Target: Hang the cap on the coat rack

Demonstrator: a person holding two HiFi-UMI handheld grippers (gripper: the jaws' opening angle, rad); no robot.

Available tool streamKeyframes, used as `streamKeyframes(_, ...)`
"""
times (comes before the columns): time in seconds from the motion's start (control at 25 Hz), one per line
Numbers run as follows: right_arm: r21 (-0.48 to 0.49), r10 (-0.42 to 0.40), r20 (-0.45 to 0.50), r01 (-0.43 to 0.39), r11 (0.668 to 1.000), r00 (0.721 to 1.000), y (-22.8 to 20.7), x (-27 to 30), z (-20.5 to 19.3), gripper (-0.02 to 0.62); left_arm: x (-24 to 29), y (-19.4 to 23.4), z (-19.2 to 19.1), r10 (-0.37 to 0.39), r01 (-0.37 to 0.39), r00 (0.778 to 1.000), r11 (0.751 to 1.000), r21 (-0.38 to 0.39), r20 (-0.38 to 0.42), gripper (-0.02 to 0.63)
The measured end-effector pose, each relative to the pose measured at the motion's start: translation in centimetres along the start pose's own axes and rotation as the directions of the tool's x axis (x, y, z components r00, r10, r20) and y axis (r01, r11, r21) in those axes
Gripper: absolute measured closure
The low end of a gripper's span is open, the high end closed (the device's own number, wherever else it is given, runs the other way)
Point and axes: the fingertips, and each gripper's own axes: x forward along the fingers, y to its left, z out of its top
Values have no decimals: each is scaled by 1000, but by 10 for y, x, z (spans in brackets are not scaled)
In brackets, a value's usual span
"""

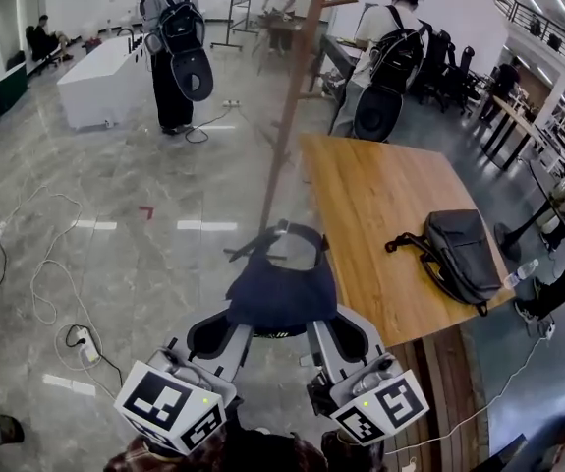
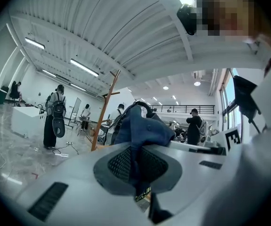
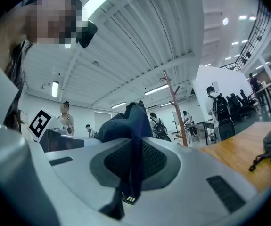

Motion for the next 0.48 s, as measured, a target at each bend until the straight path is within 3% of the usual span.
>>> streamKeyframes(0.48,-4,-101,20,101,995,995,-1,117,-6,566,31,111,35,-109,110,993,994,14,-40,586)
